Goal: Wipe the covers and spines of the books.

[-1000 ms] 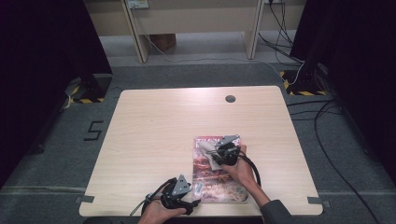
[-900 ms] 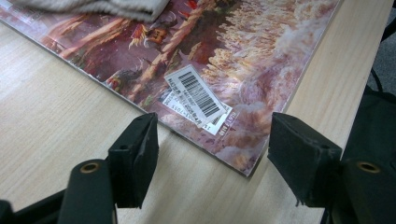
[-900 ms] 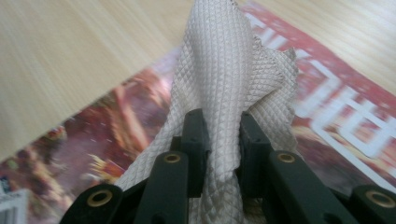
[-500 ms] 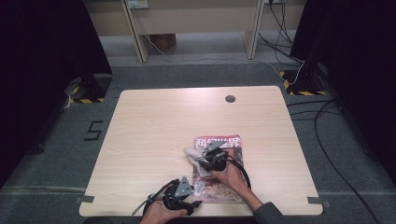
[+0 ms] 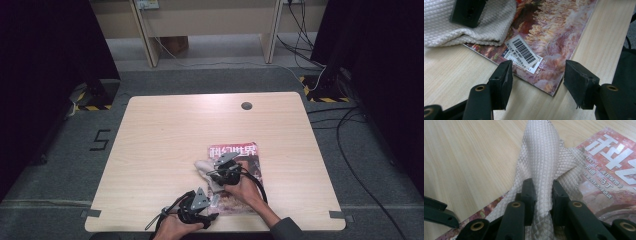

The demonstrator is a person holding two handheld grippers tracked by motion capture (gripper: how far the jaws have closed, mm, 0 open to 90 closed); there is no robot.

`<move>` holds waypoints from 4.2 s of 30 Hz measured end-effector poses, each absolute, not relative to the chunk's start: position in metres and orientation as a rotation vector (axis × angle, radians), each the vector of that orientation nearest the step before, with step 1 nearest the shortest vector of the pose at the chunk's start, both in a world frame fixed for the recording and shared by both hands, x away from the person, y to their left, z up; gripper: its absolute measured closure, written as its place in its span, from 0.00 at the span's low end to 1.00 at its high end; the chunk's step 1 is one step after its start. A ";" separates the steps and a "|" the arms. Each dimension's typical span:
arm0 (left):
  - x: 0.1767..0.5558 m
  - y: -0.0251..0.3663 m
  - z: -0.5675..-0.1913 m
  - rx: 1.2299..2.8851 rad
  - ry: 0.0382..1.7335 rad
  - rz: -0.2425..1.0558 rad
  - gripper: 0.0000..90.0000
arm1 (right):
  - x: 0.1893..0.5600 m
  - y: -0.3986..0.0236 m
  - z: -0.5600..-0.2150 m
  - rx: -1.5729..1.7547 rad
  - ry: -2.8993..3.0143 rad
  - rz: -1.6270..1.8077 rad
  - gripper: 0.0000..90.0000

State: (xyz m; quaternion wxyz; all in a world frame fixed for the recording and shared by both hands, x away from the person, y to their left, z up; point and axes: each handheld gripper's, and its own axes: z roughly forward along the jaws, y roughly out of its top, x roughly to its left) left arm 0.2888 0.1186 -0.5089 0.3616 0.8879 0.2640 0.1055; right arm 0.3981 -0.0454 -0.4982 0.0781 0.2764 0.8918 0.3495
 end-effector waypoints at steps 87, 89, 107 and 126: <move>0.278 0.143 -0.502 2.235 0.776 0.264 0.25 | 0.381 -0.056 -0.497 0.837 2.678 1.024 0.85; 0.278 0.144 -0.502 2.231 0.780 0.269 0.25 | 0.384 -0.062 -0.497 0.864 2.660 1.016 0.85; 0.277 0.147 -0.501 2.229 0.784 0.262 0.25 | 0.370 -0.052 -0.497 0.815 2.699 1.036 0.85; 0.280 0.160 -0.499 2.205 0.825 0.281 0.24 | 0.373 -0.090 -0.496 0.909 2.639 1.007 0.85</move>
